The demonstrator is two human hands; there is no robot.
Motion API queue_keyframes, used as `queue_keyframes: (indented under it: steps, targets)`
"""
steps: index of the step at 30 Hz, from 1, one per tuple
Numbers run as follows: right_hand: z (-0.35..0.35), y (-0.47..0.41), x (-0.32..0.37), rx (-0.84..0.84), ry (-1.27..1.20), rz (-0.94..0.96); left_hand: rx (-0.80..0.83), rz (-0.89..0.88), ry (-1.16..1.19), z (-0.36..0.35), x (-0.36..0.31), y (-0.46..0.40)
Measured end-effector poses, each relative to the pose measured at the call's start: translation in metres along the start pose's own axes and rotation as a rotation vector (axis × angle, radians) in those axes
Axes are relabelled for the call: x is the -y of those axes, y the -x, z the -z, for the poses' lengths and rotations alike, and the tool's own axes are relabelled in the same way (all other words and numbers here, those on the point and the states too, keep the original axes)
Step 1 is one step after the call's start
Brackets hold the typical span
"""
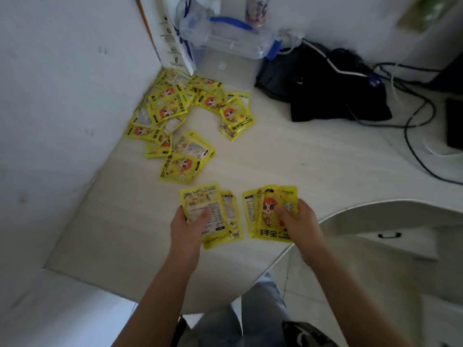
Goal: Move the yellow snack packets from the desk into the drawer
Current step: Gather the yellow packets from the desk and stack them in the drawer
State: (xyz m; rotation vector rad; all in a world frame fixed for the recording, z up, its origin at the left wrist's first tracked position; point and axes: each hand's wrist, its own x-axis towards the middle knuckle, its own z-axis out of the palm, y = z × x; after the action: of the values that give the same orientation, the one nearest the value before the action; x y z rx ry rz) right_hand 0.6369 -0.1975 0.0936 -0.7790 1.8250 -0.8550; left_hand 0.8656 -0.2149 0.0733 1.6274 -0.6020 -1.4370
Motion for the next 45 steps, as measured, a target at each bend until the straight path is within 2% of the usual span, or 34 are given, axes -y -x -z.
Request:
queue_keyframes:
  steps: [10,14,21,32,45]
  targets:
    - [0.061,0.086,-0.063,-0.373,-0.231,-0.063,0.33,0.008,-0.223,-0.051,0.025,0.042]
    - [0.092,0.114,-0.092,-0.487,-0.339,-0.125,0.47,0.019,-0.272,-0.085,0.037,0.069]
    - [0.159,0.163,-0.152,-0.653,-0.436,-0.214,0.62,0.036,-0.403,-0.157,0.077,0.129]
    - [0.306,0.219,-0.253,-0.728,-0.472,-0.298,0.692,0.051,-0.519,-0.282,0.17,0.259]
    - [0.454,0.183,-0.283,-0.812,-0.492,-0.304,0.752,0.094,-0.569,-0.438,0.215,0.312]
